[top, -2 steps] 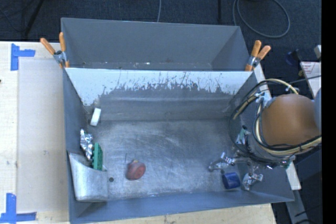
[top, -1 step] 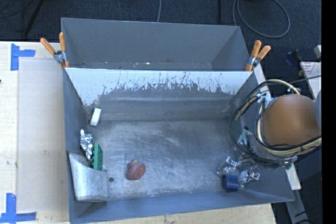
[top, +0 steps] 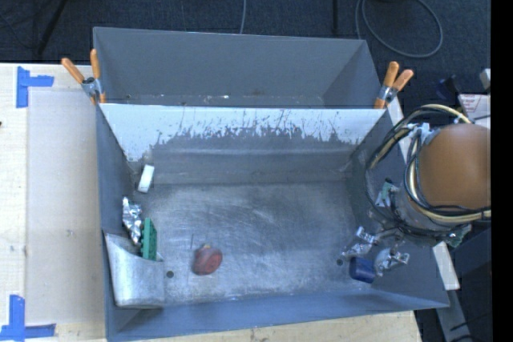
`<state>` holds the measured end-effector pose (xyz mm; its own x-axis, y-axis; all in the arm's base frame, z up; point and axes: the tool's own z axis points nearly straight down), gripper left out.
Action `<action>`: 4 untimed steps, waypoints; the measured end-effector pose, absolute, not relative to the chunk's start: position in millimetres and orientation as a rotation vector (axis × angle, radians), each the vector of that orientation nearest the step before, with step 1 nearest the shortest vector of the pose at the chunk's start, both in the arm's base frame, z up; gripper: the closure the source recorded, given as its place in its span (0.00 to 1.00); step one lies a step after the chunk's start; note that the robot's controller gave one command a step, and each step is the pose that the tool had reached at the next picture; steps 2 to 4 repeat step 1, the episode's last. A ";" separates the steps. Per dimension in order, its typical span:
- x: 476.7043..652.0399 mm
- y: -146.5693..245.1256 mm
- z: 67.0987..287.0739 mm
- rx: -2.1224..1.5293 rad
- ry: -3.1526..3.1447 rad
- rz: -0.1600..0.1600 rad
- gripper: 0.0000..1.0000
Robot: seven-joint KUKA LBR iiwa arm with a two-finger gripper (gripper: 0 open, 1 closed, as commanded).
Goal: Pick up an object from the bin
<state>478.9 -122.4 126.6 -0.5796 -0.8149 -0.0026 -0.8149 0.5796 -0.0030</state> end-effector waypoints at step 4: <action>480.4 -121.5 194.4 -1.433 2.790 -0.004 1.00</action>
Offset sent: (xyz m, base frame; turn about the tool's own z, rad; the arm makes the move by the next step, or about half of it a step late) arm 0.0000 0.0001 0.0647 0.0000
